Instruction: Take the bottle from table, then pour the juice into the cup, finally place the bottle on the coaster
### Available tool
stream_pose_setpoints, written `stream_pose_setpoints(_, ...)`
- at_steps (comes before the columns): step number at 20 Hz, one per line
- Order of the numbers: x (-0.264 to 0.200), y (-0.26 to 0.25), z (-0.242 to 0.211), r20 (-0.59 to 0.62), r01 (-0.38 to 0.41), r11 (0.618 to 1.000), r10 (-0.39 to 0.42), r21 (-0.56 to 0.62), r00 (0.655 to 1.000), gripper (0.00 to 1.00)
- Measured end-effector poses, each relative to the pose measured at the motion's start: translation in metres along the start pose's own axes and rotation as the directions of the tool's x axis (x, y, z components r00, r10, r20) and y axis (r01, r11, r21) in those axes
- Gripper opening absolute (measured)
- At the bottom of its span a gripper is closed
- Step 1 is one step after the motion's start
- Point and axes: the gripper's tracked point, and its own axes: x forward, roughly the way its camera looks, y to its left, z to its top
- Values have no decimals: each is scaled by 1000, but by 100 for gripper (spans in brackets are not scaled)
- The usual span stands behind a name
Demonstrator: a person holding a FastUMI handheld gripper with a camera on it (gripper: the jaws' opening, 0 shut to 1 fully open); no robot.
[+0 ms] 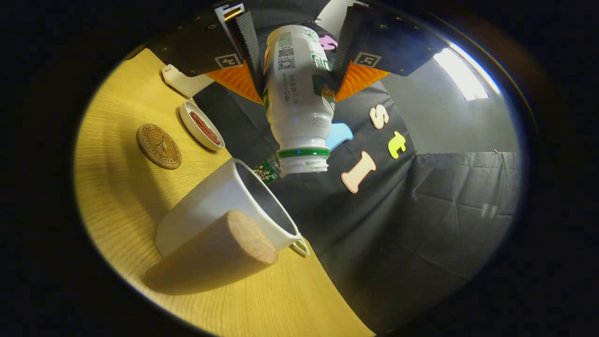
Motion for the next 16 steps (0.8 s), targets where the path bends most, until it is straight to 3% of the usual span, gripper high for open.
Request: stream_pose_setpoints(16,-4,-6,-3,15,8,1000,-8,30,1000,72)
